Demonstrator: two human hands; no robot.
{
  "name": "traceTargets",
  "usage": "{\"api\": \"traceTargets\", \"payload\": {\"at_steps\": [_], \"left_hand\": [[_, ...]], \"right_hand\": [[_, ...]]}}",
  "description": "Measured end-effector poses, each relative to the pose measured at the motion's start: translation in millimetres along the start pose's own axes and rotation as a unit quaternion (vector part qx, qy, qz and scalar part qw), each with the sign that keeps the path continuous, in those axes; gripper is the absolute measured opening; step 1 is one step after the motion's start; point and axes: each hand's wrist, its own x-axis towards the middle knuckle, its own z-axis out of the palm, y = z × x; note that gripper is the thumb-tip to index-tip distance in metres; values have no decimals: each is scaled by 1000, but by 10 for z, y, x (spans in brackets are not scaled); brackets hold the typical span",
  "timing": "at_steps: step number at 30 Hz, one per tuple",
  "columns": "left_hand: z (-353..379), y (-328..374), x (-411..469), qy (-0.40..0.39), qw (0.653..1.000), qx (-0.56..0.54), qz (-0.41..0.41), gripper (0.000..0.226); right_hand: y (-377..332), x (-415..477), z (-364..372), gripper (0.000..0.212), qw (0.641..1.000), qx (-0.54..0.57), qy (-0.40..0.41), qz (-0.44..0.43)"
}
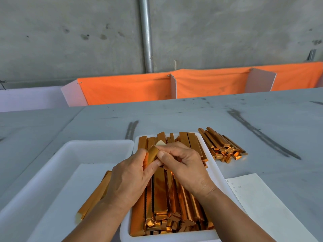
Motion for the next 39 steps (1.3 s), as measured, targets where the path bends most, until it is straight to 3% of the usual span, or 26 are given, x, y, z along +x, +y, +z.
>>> {"api": "traceTargets", "payload": {"at_steps": [8,15,22,39], "left_hand": [[24,-34,21,2,1000,1,-6,40],[41,-50,0,-28,999,18,9,52],[43,-51,-1,-39,999,23,20,53],[25,-29,3,-44,998,28,44,44]], "right_hand": [[-21,-17,-6,30,1000,-5,-22,-13],[22,38,-46,22,995,17,74,70],[-60,19,-68,21,991,102,9,91],[-49,31,-58,1,989,120,-3,84]]}}
